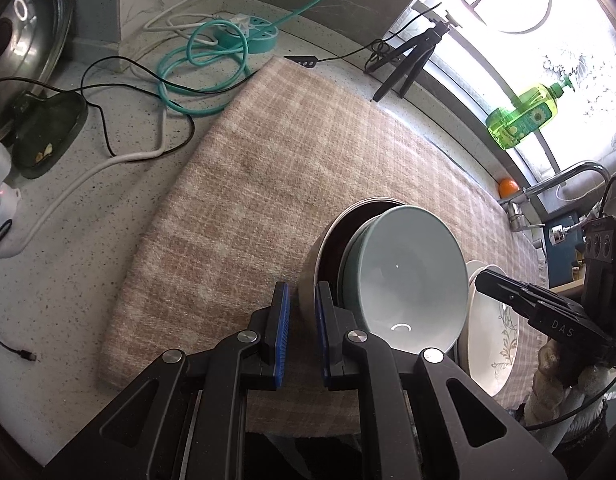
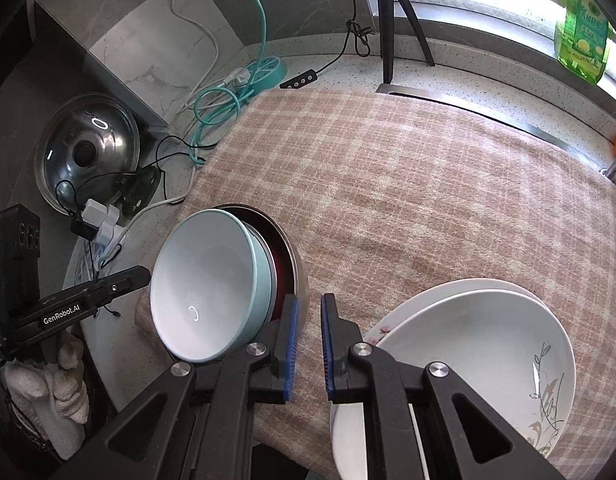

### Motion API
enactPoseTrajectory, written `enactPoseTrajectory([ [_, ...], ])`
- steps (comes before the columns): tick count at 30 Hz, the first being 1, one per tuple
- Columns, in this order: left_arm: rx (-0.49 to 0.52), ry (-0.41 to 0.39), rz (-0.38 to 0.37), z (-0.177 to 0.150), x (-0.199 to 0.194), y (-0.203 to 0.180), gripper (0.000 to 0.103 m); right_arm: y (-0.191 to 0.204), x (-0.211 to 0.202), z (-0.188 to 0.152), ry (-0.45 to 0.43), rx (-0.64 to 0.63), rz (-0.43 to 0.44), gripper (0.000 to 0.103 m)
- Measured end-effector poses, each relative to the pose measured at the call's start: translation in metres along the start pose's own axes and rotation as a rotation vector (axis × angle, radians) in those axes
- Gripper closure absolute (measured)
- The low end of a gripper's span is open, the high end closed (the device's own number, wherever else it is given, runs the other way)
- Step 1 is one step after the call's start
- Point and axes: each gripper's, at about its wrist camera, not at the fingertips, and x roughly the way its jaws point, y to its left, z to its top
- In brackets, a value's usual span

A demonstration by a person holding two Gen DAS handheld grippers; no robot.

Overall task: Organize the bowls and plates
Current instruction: 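Grip the steel bowl rim with both tools, holding the nested bowl stack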

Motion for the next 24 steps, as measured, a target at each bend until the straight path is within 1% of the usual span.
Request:
enactPoseTrajectory([
  [7, 0.011, 0.013, 0.004, 0.001, 0.004, 0.001, 0.093, -0.003, 0.011, 0.001, 0.039, 0.039, 0.042, 0.093],
  [14, 0.019, 0.037, -0.009, 0.002, 0.009, -0.001, 0.093, -0.001, 0.017, 0.002, 0.048, 0.035, 0.036, 0.093],
  [19, 0.036, 0.053, -0.012, 0.003, 0.011, -0.003, 0.093, -0.001, 0.023, 0.001, 0.066, 0.046, 0.047, 0.093],
  [24, 0.061, 0.057, -0.004, 0.003, 0.013, -0.006, 0.093, -0.001, 0.027, 0.002, 0.07, 0.047, 0.048, 0.093],
])
